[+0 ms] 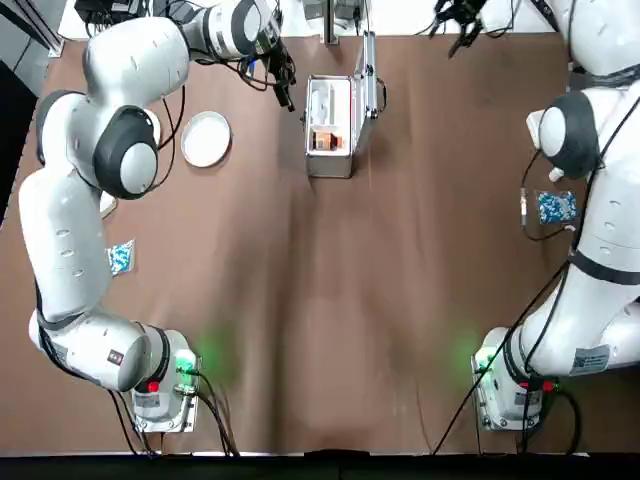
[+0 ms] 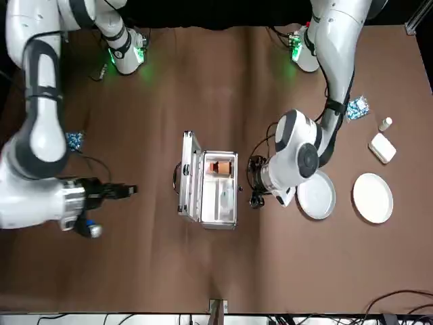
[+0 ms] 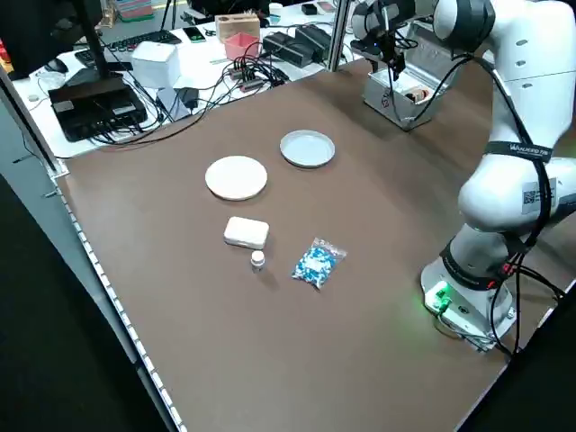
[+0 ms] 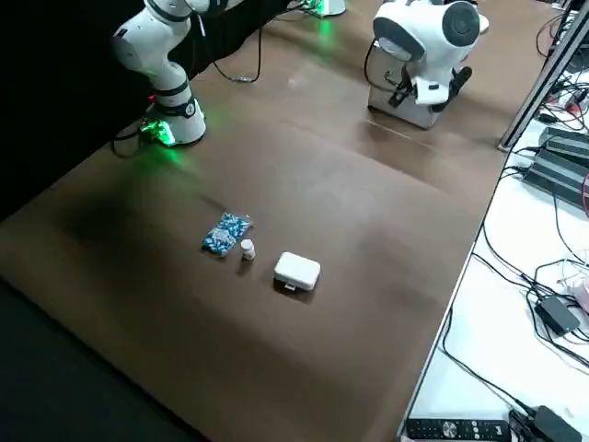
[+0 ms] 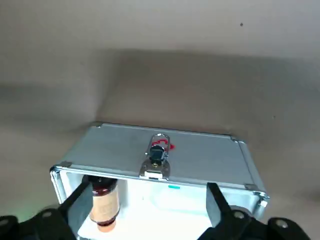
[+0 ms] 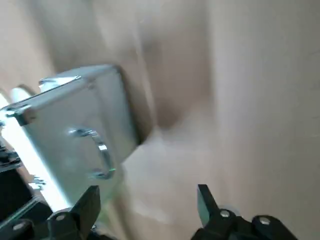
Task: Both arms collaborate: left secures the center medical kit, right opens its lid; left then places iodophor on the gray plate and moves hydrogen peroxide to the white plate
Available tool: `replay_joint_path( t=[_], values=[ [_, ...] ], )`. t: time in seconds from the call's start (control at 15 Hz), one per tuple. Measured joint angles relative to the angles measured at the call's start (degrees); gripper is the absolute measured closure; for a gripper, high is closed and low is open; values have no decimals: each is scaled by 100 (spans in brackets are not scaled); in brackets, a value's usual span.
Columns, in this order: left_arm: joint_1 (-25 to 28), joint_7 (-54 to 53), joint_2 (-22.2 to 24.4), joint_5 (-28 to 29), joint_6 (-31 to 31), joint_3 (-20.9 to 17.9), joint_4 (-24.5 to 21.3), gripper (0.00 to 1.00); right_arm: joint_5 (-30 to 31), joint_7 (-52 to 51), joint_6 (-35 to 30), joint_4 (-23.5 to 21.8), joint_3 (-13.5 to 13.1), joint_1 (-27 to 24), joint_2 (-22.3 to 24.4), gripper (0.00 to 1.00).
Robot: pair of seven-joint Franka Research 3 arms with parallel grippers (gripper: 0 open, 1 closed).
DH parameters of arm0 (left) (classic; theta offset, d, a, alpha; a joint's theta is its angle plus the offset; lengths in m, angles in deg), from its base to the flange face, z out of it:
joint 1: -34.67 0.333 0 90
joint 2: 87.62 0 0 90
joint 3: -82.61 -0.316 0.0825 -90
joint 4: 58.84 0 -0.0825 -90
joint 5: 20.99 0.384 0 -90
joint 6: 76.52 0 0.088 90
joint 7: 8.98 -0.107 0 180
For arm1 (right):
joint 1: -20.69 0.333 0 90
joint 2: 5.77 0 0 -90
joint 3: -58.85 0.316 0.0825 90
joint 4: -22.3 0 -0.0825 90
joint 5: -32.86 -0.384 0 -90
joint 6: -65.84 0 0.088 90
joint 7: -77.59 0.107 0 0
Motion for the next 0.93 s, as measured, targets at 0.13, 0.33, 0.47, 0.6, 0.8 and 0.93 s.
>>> replay_joint_path(
  t=[0.13,0.33,0.47,0.6,0.8,0.93],
  values=[
    [-171,411,0,377,0,31,4,0,596,-380,-34,45,-1,-218,153,6],
    [-645,1021,0,852,-3,48,73,0,1397,-753,-77,93,-3,-352,571,2],
    [-962,1330,0,1207,-3,49,107,3,1603,-916,-315,107,-8,-508,870,2],
    [-1215,1574,0,1483,-3,47,111,7,1641,-1003,-527,110,-13,-712,1137,2],
    [-1523,1777,-15,1837,-1,44,110,19,1719,-1026,-647,112,-17,-938,1504,2],
    [-1634,1967,-27,1916,-5,39,110,22,2124,-1029,-661,111,-3,-950,1689,2]
  ],
)
